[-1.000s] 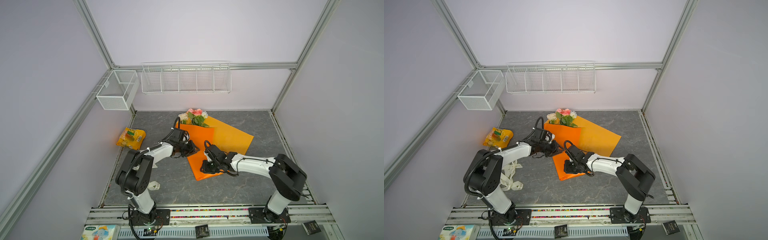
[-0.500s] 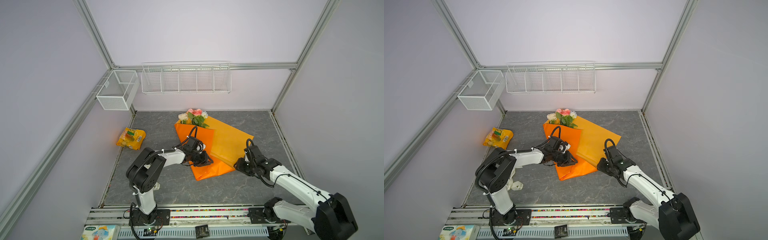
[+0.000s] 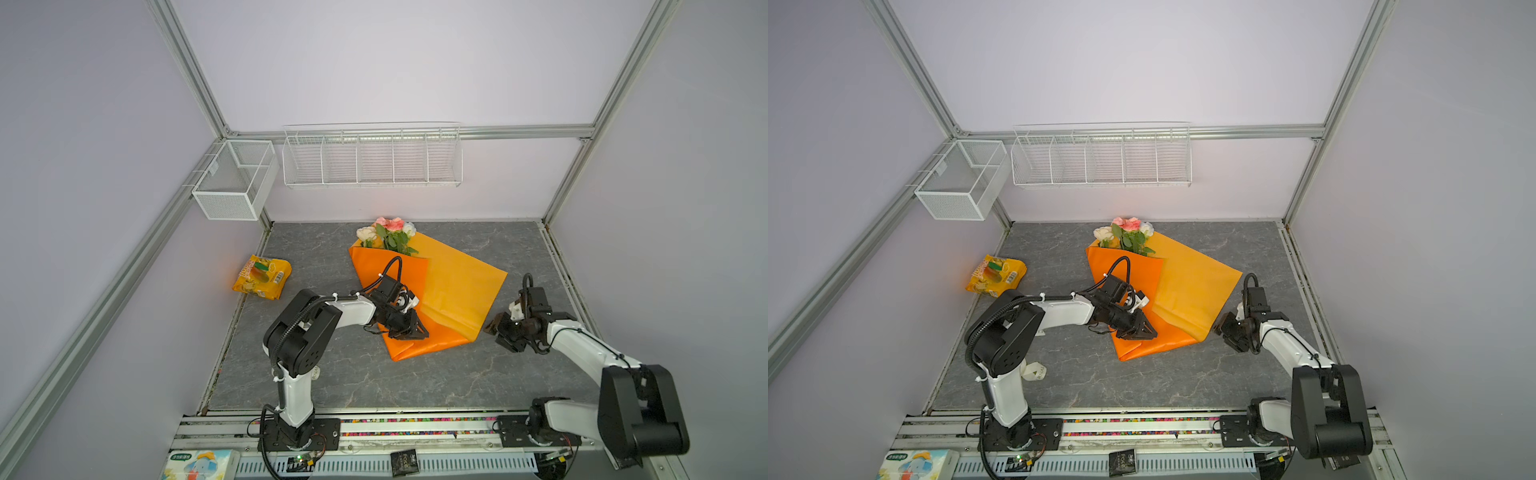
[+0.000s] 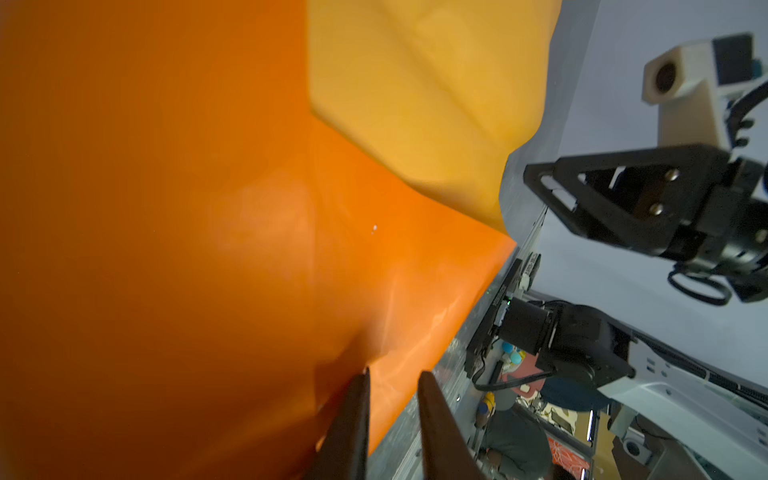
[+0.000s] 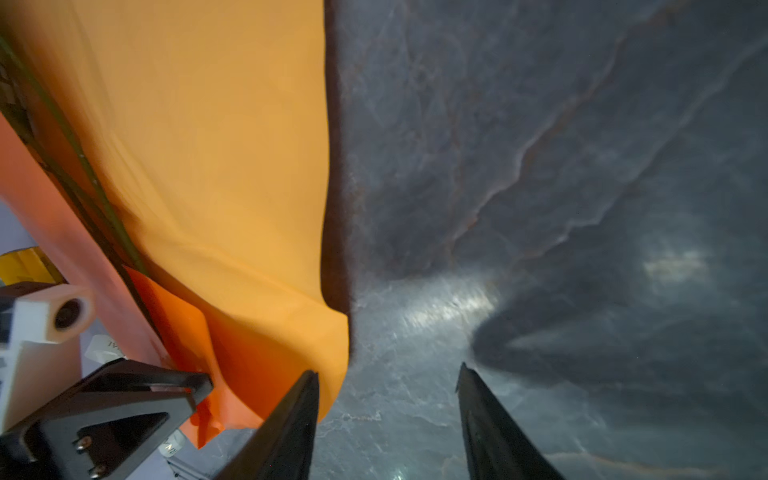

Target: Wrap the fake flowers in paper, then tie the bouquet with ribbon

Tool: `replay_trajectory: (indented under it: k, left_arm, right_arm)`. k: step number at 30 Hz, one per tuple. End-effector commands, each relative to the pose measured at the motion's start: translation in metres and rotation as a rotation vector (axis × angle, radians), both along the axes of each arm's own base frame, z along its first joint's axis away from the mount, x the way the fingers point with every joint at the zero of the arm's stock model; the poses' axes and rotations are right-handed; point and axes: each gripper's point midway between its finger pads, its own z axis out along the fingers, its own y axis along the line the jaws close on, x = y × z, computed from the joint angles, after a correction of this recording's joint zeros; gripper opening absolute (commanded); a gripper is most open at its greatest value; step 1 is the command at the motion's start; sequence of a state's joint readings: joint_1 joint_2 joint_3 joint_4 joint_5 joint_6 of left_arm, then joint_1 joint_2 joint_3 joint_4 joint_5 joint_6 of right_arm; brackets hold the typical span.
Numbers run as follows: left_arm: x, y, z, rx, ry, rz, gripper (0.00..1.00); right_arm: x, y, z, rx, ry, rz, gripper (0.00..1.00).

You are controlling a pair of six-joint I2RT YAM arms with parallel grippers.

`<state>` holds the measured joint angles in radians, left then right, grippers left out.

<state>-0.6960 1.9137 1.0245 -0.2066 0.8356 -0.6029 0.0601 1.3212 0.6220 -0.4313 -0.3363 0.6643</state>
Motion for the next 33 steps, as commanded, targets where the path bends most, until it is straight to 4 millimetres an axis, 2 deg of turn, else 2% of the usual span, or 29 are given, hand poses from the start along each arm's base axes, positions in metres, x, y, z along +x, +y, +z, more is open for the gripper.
replay_trajectory:
  k: [1,11,18,21,27,30,33]
  left_arm:
    - [-0.015,0.001,-0.005,0.030,-0.013,-0.130,0.22]
    - [-0.022,0.015,-0.033,0.147,-0.014,-0.169,0.20]
    - [-0.022,0.016,-0.035,0.152,-0.014,-0.175,0.20]
    - [-0.022,0.015,-0.037,0.153,-0.015,-0.176,0.20]
    - [-0.020,0.014,-0.036,0.154,-0.019,-0.172,0.20]
    - [-0.020,0.014,-0.036,0.153,-0.020,-0.174,0.20]
    - [-0.020,0.015,-0.035,0.155,-0.019,-0.176,0.19]
  right_arm:
    - [0.027,0.012,0.011,0.056,-0.081,0.071,0.57]
    - [0.065,0.011,-0.005,0.077,-0.084,0.050,0.56]
    - [0.084,0.021,-0.012,0.158,-0.122,0.035,0.50]
    - [0.091,0.026,-0.006,0.196,-0.168,0.034,0.49]
    - [0.091,0.019,0.008,0.206,-0.283,-0.036,0.52]
    - [0.100,0.033,0.025,0.297,-0.370,0.019,0.52]
    - [0.106,0.034,0.031,0.315,-0.409,0.034,0.52]
